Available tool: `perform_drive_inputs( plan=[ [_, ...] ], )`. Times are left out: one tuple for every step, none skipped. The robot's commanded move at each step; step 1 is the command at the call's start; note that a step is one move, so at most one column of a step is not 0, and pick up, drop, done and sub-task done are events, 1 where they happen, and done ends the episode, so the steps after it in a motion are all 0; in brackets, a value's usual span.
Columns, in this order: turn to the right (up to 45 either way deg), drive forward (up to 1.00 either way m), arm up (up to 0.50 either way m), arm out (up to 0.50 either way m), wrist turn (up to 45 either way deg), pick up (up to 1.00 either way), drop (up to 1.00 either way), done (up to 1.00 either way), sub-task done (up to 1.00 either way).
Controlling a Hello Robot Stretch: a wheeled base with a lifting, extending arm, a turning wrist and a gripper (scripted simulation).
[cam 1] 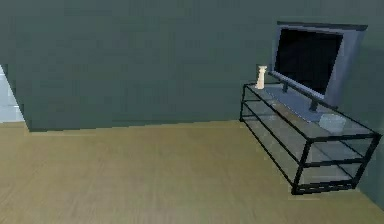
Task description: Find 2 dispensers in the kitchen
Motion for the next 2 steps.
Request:
perform_drive_inputs(
  plan=[
    [-42.0,0.0,0.0,0.0,0.0,0.0,0.0,0.0,0.0],
    [0.0,0.3,0.0,0.0,0.0,0.0,0.0,0.0,0.0]
  ],
)
